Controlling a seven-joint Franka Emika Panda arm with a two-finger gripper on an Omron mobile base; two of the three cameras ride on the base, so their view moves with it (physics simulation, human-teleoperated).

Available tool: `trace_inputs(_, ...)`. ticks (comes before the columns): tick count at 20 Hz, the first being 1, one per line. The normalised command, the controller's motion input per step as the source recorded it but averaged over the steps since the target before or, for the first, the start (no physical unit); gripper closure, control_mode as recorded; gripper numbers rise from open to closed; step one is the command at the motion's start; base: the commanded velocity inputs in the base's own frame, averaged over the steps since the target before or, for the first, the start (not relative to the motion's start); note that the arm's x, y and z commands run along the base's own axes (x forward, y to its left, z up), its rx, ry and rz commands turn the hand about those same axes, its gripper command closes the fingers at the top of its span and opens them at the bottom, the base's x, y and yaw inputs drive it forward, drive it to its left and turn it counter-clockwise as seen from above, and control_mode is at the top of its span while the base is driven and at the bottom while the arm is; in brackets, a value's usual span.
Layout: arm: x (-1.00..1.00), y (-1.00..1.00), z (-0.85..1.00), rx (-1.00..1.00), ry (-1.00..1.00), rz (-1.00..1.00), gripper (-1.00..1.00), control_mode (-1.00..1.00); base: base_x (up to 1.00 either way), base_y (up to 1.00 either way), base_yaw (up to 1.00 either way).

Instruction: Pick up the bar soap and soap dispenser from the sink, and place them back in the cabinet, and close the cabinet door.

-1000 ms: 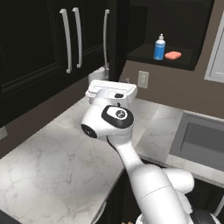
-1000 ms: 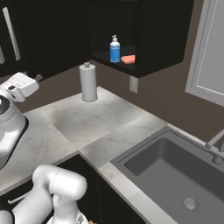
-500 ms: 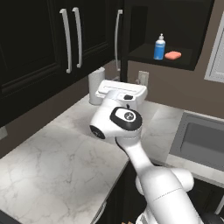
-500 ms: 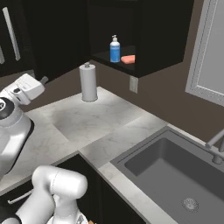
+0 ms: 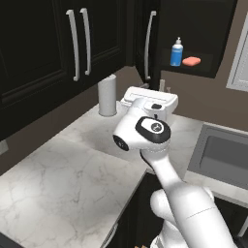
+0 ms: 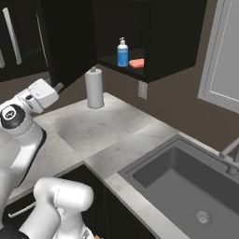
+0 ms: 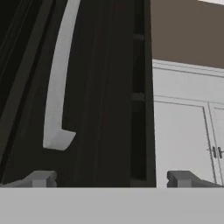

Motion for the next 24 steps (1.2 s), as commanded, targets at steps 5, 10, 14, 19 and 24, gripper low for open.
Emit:
trace_inputs(5, 0.00, -0.52, 0.00, 0.00, -0.01, -0.07, -1.00, -1.00, 0.00, 0.00, 0.00)
trace_inputs(10, 0.00, -0.46, -0.01, 0.00, -0.03, -0.08, -1.00, -1.00, 0.00, 0.00, 0.00)
trace_inputs(14, 0.00, -0.41, -0.02, 0.00, -0.04, -0.10, -1.00, -1.00, 0.00, 0.00, 0.00)
trace_inputs(19, 0.01, -0.37, -0.01, 0.00, -0.05, -0.11, -1.00, -1.00, 0.00, 0.00, 0.00)
trace_inputs(24, 0.06, -0.36, 0.00, 0.00, -0.04, -0.10, -1.00, -1.00, 0.00, 0.00, 0.00)
